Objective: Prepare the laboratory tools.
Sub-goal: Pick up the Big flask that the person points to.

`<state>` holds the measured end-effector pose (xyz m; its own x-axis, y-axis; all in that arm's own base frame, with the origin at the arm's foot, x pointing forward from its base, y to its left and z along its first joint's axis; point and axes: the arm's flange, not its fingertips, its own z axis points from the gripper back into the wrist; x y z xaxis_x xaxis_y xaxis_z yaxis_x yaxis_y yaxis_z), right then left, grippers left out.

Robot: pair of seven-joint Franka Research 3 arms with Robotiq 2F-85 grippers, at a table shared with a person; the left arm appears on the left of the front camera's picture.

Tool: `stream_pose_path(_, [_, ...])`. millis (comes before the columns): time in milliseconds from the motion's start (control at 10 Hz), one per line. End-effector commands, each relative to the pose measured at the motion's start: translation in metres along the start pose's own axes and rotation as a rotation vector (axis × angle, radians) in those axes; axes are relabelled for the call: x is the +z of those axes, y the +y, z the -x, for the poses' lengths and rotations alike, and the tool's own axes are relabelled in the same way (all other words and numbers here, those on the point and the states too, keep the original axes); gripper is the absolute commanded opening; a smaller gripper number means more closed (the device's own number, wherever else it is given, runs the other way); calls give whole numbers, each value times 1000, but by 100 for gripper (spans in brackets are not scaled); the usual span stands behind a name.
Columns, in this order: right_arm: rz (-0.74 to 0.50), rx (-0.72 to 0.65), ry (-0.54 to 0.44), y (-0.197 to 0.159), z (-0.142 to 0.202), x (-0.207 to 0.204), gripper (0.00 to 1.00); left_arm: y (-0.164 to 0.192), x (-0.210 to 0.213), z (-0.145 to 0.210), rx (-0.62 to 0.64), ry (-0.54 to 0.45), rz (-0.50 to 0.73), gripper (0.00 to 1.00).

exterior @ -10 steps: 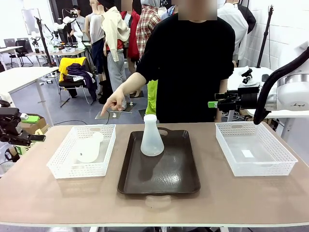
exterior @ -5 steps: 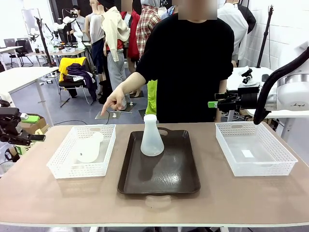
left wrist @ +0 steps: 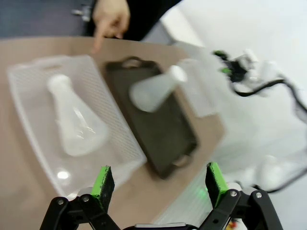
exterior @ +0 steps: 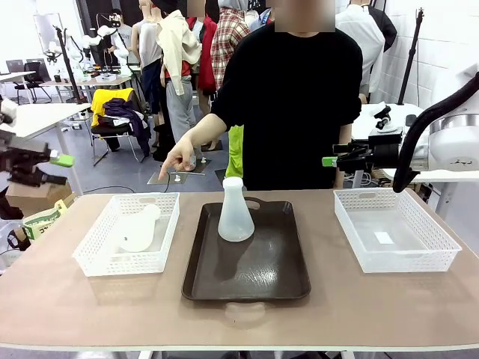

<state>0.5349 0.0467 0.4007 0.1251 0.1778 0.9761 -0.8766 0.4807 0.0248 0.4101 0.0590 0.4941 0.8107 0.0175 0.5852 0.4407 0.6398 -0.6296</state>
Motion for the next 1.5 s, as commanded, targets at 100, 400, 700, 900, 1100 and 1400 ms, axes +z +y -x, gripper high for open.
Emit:
stream_pose_path(100, [-2,2,18,0,-2,0,100,-22,-70,-45,-101,170,-475,100])
stream_pose_path(400, [-2,2,18,0,-2,0,100,-30,-146,-74,-197,259,-758,100])
stream_pose_path(700, [-2,2,18,0,-2,0,100,-17,-209,-84,-202,403,-848,100])
stream_pose_path(900, [-2,2,18,0,-2,0,100,-6,-233,-90,-160,473,-843,100])
stream_pose_path(1100, [-2,2,18,0,-2,0,100,-1,-245,-95,-124,519,-790,100])
stream_pose_path(1400, [-2,2,18,0,-2,0,100,5,-255,-93,-103,554,-759,100])
